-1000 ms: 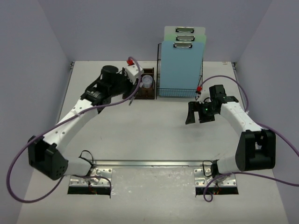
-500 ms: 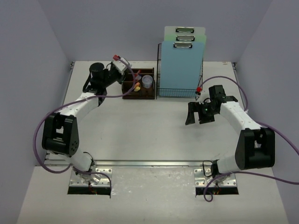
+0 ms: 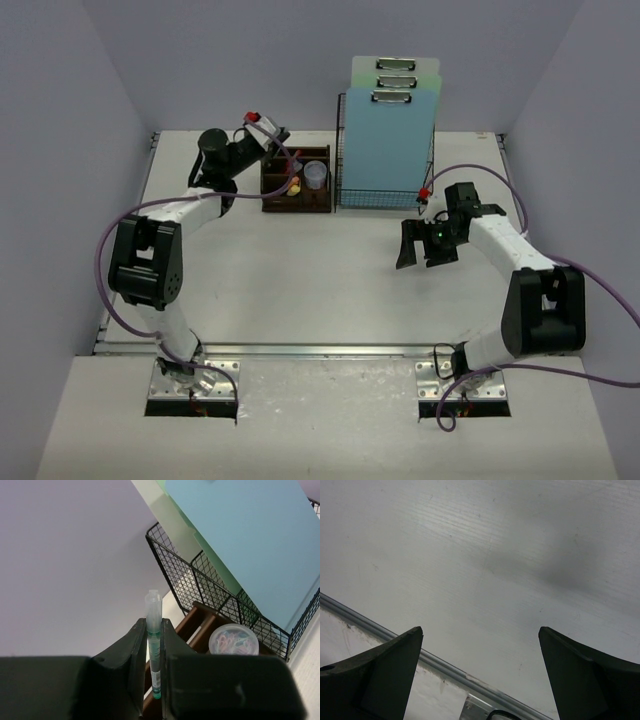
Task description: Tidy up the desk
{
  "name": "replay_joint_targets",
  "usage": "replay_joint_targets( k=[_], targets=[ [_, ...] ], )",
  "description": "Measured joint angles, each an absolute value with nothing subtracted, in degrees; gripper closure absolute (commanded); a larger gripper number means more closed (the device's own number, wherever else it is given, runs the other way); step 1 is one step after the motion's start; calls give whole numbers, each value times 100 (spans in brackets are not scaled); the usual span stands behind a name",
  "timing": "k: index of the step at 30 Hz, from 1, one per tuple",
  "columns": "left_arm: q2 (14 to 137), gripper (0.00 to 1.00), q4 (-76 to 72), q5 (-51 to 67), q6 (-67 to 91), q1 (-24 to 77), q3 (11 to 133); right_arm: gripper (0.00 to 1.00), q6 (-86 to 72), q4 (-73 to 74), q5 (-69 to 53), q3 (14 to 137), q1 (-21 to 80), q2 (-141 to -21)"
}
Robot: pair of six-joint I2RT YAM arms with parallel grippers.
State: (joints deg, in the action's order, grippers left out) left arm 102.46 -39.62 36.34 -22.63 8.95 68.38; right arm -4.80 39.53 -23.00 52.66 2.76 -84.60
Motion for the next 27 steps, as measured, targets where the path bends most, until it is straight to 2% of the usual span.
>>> replay_joint_targets(
  k=[8,12,14,15,17,19,22,24,27],
  targets=[
    [10553,100,-4016,3744,-2267,891,6838,1,-478,3954,-2300,5273,276,-8520],
    [10648,93,-4059,3733,-2350,891,6838,1,-478,3955,-2300,5277,276,-8532],
    [10708,88,-4091,3672,-2409,891,6836,1,-478,3959,-2298,5279,276,-8532],
    [10735,82,-4093,3648,-2429,891,6836,1,-478,3959,-2298,5283,276,-8532],
    [10782,69,-4092,3599,-2475,879,6834,1,-478,3959,-2296,5286,276,-8532],
    [10803,51,-4082,3560,-2508,869,6828,1,-478,3965,-2296,5286,276,-8532],
    [10805,37,-4080,3517,-2508,854,6825,1,-475,3972,-2296,5286,276,-8532],
    [10805,33,-4050,3506,-2471,851,6825,1,-477,3972,-2298,5288,276,-8532],
    [10805,35,-3951,3520,-2373,851,6853,1,-478,3976,-2298,5288,276,-8532]
  ],
)
